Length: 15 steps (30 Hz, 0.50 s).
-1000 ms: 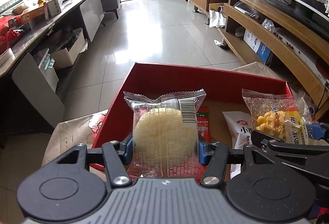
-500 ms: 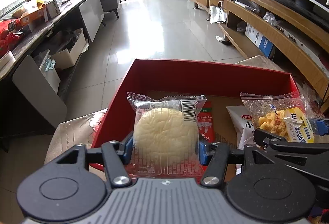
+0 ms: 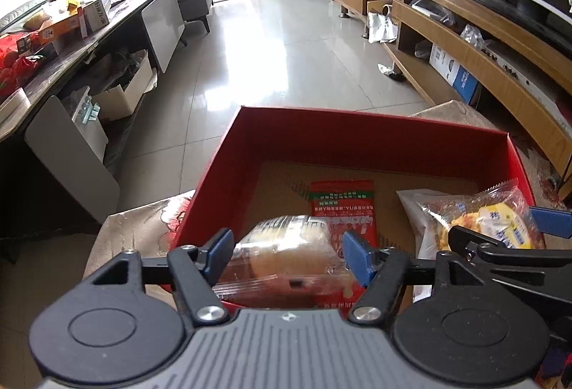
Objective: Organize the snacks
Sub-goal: 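Lower the bun and cake bag into the box and open both grippers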
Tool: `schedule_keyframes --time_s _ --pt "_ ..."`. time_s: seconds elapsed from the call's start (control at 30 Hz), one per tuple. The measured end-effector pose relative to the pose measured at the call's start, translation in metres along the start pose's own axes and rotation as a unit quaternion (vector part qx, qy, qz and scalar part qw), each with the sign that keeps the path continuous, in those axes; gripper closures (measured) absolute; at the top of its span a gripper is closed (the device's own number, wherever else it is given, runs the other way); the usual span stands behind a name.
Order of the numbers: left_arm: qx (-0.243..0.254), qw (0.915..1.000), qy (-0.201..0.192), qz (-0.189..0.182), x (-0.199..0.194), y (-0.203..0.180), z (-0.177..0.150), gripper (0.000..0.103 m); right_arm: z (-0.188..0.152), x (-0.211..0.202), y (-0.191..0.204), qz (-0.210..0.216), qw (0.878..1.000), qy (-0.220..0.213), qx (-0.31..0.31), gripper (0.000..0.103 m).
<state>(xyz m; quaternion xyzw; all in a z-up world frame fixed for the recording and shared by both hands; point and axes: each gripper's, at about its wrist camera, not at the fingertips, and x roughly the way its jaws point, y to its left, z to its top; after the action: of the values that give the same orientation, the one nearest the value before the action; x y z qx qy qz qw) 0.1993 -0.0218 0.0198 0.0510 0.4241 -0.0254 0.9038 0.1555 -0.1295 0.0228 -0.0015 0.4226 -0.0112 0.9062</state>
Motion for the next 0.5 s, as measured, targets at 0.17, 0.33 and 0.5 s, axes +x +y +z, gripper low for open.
schedule_keyframes --time_s 0.17,0.33,0.5 --pt "-0.010 0.9999 -0.001 -0.010 -0.003 0.003 0.001 0.033 -0.001 -0.003 -0.002 -0.002 1.000 -0.005 0.003 0.020" --pt "-0.012 0.9998 -0.005 -0.016 -0.010 0.004 0.001 0.033 -0.002 -0.007 -0.003 -0.002 1.000 -0.009 0.007 0.020" --pt "-0.019 0.9994 -0.004 -0.030 -0.019 0.009 -0.003 0.033 -0.003 -0.016 -0.002 -0.003 1.000 -0.018 0.007 0.020"
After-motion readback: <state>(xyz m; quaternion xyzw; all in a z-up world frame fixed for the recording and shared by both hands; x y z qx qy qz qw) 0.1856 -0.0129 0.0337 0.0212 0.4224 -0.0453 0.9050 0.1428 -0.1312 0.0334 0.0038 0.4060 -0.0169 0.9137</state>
